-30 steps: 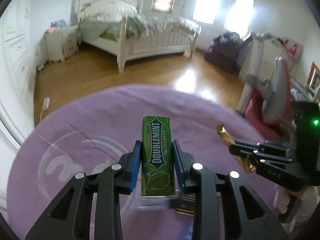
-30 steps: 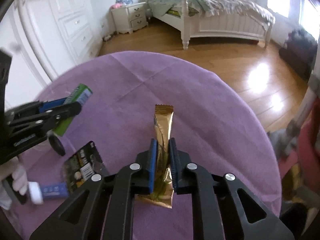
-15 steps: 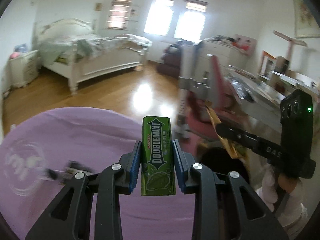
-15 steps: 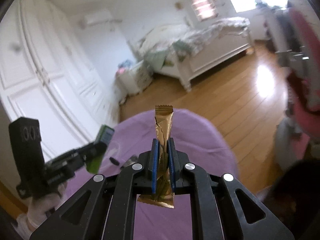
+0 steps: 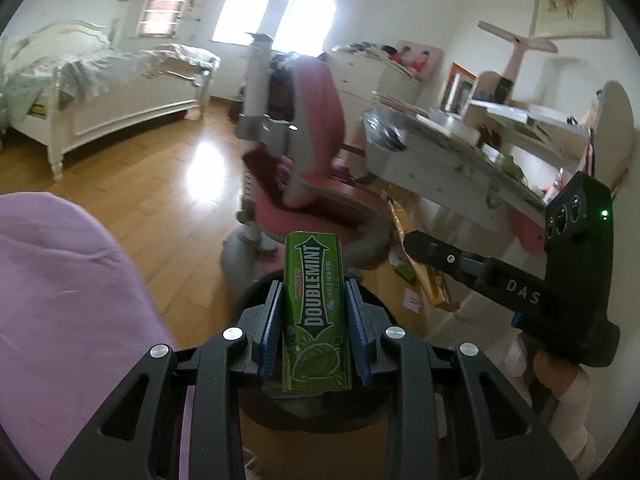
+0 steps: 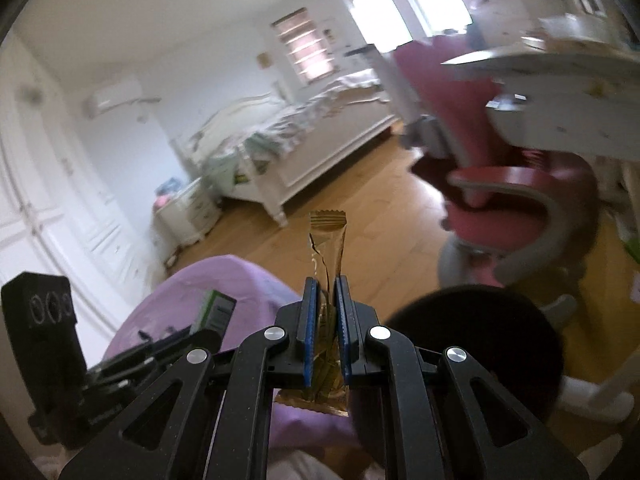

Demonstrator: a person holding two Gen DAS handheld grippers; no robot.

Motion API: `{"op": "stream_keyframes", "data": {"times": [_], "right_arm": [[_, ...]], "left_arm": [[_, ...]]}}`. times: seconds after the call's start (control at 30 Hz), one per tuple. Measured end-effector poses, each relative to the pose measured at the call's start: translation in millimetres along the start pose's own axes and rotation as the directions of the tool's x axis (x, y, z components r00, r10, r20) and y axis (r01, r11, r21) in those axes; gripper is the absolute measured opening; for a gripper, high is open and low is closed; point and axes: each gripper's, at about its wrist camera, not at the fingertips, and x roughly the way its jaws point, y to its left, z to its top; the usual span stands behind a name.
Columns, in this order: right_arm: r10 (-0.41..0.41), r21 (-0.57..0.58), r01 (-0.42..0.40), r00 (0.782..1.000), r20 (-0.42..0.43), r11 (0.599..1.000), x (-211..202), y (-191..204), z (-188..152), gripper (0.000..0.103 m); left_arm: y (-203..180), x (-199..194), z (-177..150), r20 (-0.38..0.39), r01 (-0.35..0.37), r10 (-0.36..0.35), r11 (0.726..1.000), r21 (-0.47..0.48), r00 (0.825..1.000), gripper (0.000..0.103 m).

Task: Collect trash
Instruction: 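Carry the gum box and gold wrapper over the black bin and open both tools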

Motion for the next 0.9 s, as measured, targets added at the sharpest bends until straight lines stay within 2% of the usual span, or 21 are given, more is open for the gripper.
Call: {"op": "stream_keyframes", "data": {"times": [0.2,0.33,0.77,0.87,0.9], "right_arm": [[-0.051,0.061,0.05,0.999,0.013,0.997,-13,-44,-9,0.011],[-0.064,0.089,0.063,0.998,0.003,0.994,-15,-59,-15,0.011],[-0.078,0.117,0.082,0.996,-0.034,0.99,-4,-76,-19,0.011],[-0.089,0.124,0.094,0.995,-0.046,0.988,0,-79,-20,0.011],[-0.092,0.129,0.097,0.995,-0.048,0.987,-1,-79,-21,0.016]], "left_arm": [[-19,30,-9,-0.047,0.025,-0.025,1.0,0.006,0.999,0.031],[-24,43,-15,-0.07,0.026,-0.026,1.0,0.002,0.997,0.031],[-29,72,-19,-0.117,0.033,-0.035,0.999,-0.015,0.993,0.032],[-29,75,-18,-0.127,0.021,-0.023,1.0,-0.015,0.992,0.035],[-30,74,-17,-0.123,0.017,-0.018,1.0,-0.008,0.992,0.039]]}}
